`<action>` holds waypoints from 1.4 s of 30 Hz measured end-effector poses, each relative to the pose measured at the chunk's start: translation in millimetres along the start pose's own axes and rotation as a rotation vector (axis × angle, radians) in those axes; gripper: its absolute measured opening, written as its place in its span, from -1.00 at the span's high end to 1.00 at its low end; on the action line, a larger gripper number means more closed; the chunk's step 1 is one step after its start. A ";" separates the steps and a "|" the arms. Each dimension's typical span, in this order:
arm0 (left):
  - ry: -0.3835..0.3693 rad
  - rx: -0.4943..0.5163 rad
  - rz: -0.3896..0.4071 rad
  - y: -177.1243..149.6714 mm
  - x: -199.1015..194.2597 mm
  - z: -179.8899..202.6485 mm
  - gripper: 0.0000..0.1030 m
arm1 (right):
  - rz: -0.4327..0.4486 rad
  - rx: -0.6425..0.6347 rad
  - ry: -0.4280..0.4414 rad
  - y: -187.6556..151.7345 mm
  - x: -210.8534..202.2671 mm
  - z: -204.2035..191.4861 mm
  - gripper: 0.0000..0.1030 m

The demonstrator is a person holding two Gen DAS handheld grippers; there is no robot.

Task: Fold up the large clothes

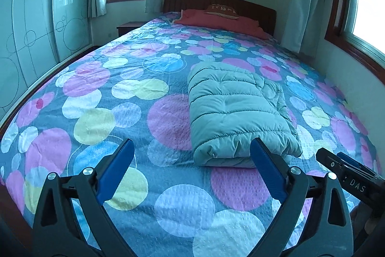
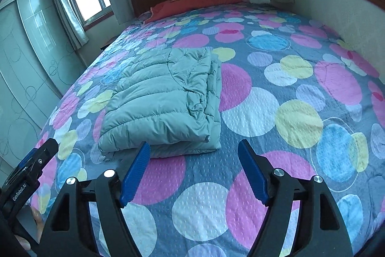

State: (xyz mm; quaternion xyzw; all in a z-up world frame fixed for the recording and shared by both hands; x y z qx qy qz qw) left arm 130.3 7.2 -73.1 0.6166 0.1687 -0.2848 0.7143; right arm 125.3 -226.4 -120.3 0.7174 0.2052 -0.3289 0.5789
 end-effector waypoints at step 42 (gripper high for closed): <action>0.014 0.020 -0.003 -4.1 -14.8 15.3 -0.88 | 0.090 -0.067 -0.019 5.5 -28.9 -13.1 -0.46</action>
Point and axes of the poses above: each gripper's, at about its wrist camera, not at the fingertips, and x roughly the way its jaws point, z to its right, y to its top, the point moved 10 cm from there along x, roughly the way its jaws point, and after that the axes turned 8 degrees about -y, right-handed, at the moved point
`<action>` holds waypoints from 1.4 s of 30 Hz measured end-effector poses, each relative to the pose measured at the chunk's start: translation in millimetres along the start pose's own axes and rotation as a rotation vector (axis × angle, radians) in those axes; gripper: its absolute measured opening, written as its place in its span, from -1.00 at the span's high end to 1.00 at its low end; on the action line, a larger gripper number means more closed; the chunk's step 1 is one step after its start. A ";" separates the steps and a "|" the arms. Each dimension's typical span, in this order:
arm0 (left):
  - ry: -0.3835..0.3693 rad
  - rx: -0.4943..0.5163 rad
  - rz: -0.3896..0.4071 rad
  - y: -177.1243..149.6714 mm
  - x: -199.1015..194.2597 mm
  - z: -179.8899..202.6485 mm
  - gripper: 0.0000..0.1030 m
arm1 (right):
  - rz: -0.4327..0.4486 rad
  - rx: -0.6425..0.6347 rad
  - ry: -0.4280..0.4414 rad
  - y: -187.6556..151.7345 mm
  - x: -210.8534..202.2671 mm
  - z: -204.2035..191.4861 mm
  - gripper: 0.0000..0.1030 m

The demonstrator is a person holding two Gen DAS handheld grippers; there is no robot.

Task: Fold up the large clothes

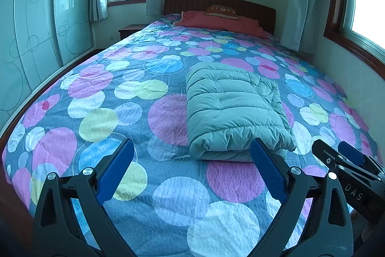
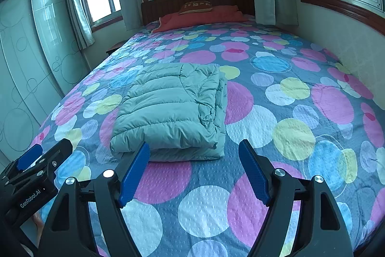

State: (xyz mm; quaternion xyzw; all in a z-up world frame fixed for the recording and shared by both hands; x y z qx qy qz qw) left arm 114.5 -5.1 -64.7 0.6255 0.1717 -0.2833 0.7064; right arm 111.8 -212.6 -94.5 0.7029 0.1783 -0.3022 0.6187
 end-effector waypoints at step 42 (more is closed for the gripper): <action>0.016 -0.016 0.023 -0.4 -10.6 0.4 -0.88 | -0.004 -0.010 0.003 -3.0 0.8 -4.1 -0.46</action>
Point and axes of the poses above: each gripper's, at about its wrist camera, not at the fingertips, and x roughly the way its jaws point, z to its right, y to its top, the point moved 10 cm from there along x, roughly the way its jaws point, and after that the axes turned 8 degrees about -y, right-handed, at the moved point
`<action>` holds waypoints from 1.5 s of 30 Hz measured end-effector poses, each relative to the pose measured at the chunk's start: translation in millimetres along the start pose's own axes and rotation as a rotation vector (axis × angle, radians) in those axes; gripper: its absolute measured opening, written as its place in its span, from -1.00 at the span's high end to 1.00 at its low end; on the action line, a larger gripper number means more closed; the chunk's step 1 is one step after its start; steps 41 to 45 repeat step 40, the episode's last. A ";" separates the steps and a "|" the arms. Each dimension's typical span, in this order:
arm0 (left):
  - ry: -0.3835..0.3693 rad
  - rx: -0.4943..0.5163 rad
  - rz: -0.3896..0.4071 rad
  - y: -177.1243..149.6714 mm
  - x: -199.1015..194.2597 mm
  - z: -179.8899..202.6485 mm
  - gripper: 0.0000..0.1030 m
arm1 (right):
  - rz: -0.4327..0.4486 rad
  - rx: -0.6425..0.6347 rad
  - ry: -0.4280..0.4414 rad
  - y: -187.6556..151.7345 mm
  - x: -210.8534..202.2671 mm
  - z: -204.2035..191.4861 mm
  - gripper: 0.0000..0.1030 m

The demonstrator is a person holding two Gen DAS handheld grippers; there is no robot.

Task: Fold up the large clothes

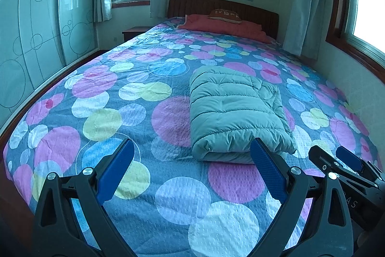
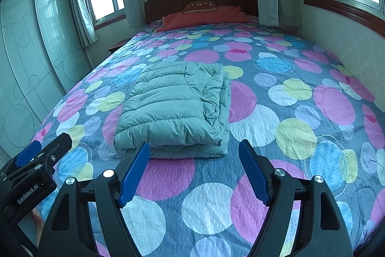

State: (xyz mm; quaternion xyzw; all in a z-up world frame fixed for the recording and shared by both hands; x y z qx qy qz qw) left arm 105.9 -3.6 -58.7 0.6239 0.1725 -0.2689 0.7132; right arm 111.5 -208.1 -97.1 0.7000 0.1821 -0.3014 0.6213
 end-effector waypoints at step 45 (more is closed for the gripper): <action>0.060 -0.012 -0.075 -6.3 49.9 -23.4 -0.96 | -0.051 0.029 -0.022 -5.7 31.3 19.7 -0.46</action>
Point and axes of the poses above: each gripper's, at about its wrist camera, not at the fingertips, and x roughly the way its jaws point, z to its right, y to its top, the point moved 10 cm from there along x, roughly the way its jaws point, and after that the axes turned 8 degrees about -y, right-handed, at the moved point
